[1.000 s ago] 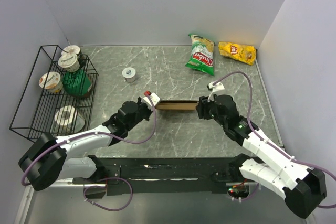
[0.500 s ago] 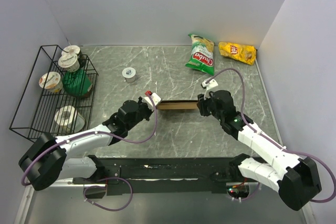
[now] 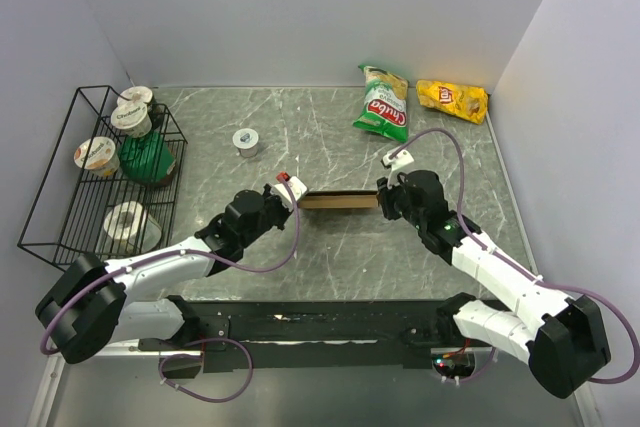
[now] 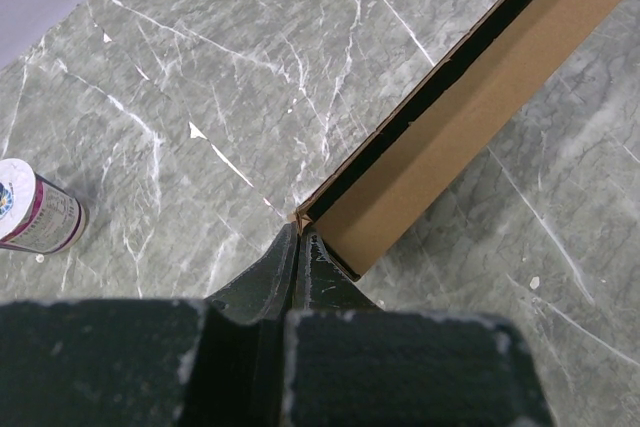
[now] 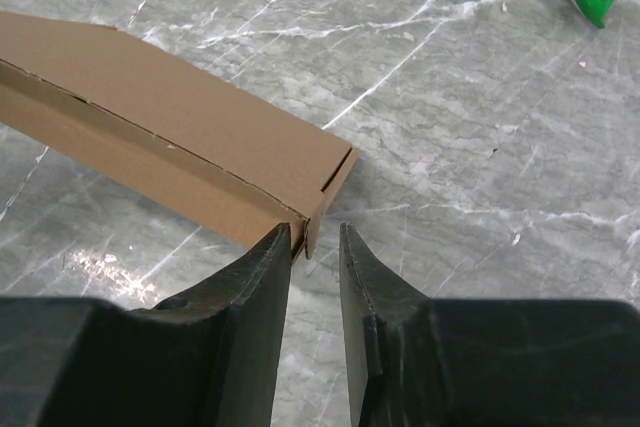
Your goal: Fold the paper box
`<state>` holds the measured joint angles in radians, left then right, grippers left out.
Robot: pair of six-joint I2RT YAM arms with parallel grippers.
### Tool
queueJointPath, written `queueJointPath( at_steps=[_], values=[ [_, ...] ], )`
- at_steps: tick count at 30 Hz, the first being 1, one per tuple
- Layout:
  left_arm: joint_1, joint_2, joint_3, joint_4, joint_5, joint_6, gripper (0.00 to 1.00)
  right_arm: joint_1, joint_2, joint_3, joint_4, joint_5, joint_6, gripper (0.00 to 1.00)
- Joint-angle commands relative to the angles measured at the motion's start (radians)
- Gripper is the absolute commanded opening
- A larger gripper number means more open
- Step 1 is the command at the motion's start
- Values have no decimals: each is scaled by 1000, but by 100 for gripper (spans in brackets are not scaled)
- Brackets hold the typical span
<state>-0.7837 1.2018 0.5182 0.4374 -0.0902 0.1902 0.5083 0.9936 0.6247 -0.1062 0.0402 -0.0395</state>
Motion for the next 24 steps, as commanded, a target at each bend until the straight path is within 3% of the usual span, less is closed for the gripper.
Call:
queueJointPath(
  at_steps=[1, 3, 10, 20, 24],
  values=[
    [3, 7, 23, -54, 30, 8, 1, -8, 8, 64, 37, 12, -25, 30],
    [3, 8, 26, -58, 32, 9, 1, -8, 14, 64, 39, 9, -25, 27],
    [6, 25, 58, -92, 46, -20, 1, -8, 7, 66, 22, 12, -19, 0],
    [6, 103, 181, -212, 72, -184, 1, 9, -19, 10, 79, 36, 111, 0],
    [6, 160, 241, -259, 83, -322, 1, 32, -21, -17, 100, 85, 144, 0]
  ],
)
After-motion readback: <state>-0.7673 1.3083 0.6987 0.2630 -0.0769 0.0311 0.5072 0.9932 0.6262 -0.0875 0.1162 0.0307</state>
